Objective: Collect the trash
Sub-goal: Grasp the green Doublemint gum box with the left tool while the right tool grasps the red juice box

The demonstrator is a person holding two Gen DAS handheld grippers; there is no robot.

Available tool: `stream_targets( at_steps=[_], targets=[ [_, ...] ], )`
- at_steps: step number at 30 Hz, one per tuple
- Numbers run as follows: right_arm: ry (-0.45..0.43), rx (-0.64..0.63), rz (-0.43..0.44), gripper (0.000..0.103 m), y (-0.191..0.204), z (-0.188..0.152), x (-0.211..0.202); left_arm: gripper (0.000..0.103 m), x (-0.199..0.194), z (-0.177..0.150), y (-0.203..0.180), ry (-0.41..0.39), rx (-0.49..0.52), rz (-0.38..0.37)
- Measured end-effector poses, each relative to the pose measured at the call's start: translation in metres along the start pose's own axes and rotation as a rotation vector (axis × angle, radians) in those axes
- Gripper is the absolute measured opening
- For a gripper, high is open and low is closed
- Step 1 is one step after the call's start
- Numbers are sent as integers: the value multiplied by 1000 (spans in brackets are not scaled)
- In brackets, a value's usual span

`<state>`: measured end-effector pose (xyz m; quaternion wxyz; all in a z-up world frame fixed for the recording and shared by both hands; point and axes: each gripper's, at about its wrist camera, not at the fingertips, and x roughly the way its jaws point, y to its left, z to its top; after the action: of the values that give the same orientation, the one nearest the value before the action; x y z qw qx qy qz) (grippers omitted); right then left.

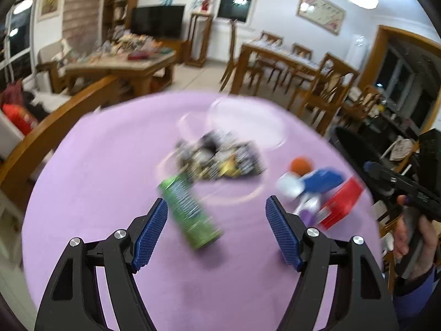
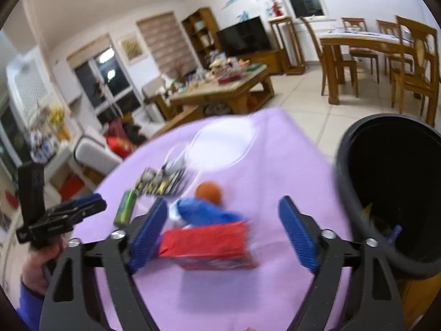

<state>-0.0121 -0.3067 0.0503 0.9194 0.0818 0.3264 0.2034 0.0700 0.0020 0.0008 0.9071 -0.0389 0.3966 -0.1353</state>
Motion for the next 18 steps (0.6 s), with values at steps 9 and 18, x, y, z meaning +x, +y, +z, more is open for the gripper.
stream_targets(
  at_steps=[9, 18],
  targets=[
    [79, -139, -125, 98, 33, -17, 35, 72, 23, -17, 22, 51, -31, -33],
    [125, -139, -157, 98, 24, -18, 61, 43, 44, -6, 25, 111, 35, 23]
  ],
)
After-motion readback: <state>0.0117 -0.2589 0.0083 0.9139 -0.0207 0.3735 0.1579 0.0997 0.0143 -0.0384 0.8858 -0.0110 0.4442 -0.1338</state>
